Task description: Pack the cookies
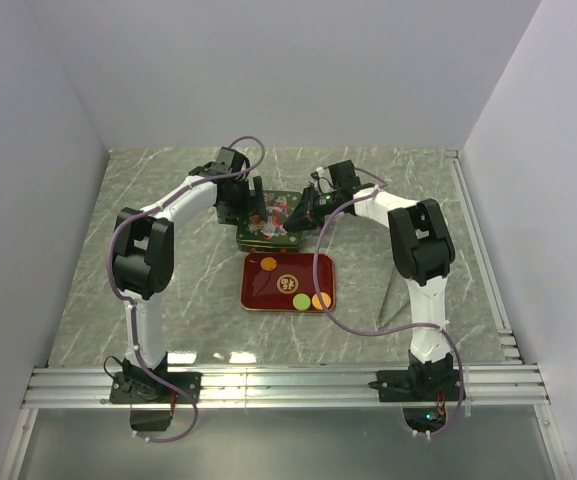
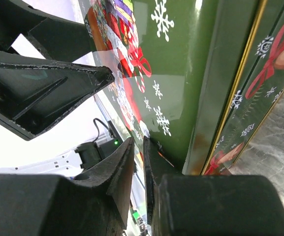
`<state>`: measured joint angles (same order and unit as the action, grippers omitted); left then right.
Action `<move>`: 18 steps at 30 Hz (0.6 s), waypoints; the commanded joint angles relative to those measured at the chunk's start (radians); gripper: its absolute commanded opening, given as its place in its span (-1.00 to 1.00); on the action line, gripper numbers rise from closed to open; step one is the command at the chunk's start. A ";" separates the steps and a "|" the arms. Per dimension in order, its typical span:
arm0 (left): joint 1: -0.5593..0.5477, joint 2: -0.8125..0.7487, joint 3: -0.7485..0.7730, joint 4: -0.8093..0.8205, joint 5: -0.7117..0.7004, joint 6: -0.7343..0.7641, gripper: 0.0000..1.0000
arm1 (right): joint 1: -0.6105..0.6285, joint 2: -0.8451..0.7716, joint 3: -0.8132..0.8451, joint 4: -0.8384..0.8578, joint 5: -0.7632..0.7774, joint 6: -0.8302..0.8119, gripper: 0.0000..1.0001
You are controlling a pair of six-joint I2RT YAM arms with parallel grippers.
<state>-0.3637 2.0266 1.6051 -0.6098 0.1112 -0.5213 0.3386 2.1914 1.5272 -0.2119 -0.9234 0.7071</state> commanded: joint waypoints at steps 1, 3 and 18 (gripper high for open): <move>-0.006 -0.006 0.012 0.013 0.002 -0.014 0.79 | -0.003 0.018 0.007 -0.080 0.113 -0.055 -0.57; -0.006 -0.003 0.021 0.007 0.001 -0.013 0.80 | -0.003 0.019 0.011 -0.080 0.112 -0.052 -0.57; 0.011 -0.035 0.041 -0.010 -0.054 0.006 0.99 | -0.003 0.014 0.076 -0.112 0.118 -0.054 -0.57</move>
<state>-0.3618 2.0266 1.6051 -0.6144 0.0803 -0.5171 0.3386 2.1918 1.5715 -0.2790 -0.8837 0.6861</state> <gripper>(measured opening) 0.983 0.212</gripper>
